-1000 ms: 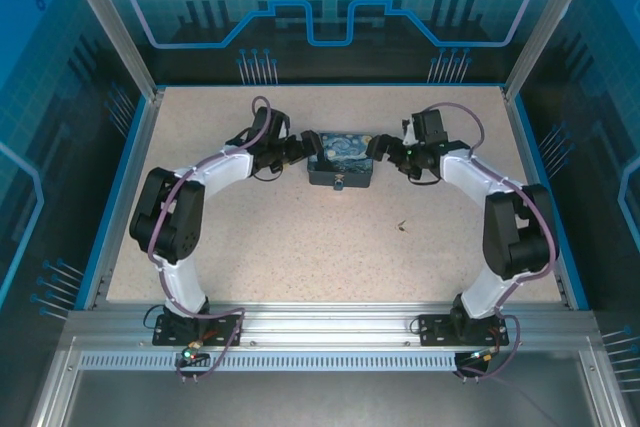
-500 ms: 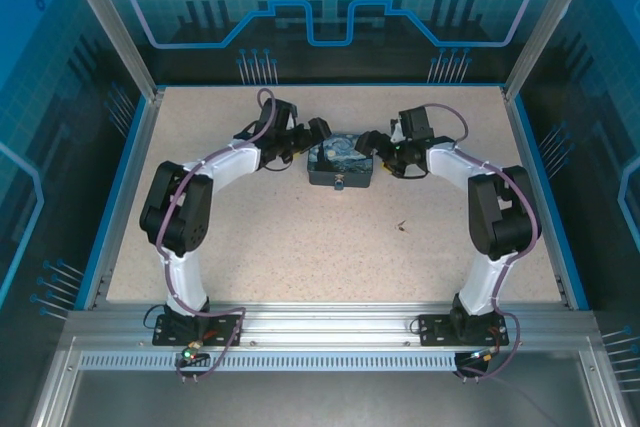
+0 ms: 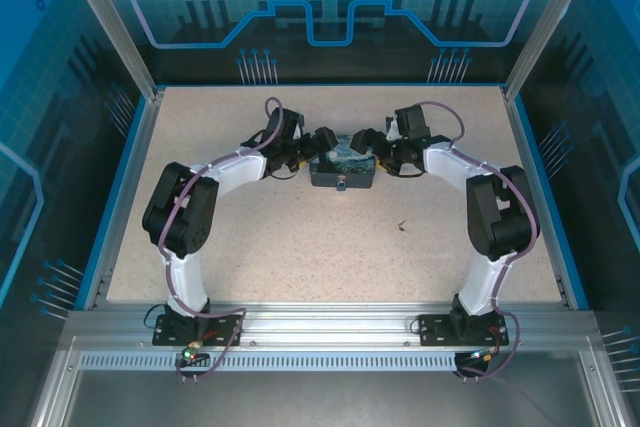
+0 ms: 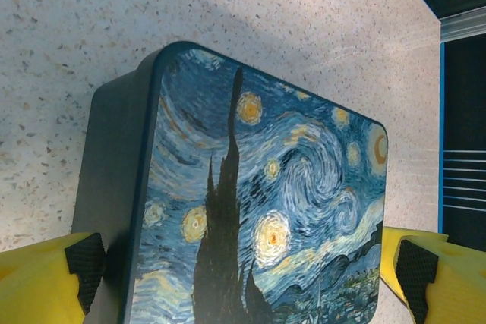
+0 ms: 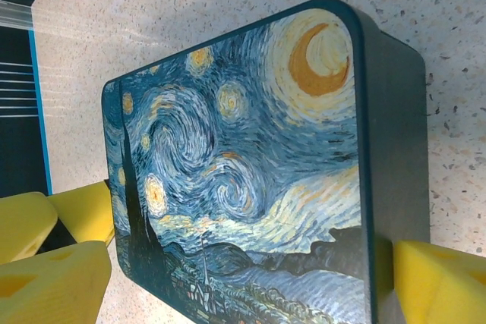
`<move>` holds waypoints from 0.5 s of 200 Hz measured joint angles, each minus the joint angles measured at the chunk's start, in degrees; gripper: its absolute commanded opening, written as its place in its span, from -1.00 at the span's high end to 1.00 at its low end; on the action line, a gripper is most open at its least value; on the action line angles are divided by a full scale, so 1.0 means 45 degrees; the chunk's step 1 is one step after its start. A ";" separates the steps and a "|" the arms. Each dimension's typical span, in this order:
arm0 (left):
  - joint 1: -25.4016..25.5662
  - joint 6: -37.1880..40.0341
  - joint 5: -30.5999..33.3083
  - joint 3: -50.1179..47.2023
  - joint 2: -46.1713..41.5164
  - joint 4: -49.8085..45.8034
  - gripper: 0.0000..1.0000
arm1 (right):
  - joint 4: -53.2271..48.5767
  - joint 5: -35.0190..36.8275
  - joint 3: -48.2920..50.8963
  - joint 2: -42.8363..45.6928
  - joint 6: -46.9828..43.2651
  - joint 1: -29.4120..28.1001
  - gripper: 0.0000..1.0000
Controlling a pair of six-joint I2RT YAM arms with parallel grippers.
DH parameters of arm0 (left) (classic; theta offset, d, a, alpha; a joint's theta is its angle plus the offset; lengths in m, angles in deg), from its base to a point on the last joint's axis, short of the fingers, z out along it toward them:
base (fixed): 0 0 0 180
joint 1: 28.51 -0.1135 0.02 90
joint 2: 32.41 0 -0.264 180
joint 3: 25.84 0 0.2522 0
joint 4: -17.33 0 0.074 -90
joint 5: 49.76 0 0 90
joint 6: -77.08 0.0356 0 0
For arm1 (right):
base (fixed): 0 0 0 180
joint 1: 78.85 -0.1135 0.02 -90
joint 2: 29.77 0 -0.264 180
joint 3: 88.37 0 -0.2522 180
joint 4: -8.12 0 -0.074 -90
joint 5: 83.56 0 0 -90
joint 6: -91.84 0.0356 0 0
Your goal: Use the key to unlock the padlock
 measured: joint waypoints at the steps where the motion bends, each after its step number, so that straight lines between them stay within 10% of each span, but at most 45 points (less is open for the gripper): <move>1: 0.0005 -0.0005 0.0000 -0.0015 -0.0005 0.0005 -0.98 | 0.0000 0.0000 0.0000 0.0000 0.0005 -0.0005 -0.89; 100: 0.0350 -0.0641 0.0510 -0.2302 -0.1311 0.0908 -0.98 | 0.0039 0.0301 0.0855 0.0559 0.0083 -0.0651 -1.00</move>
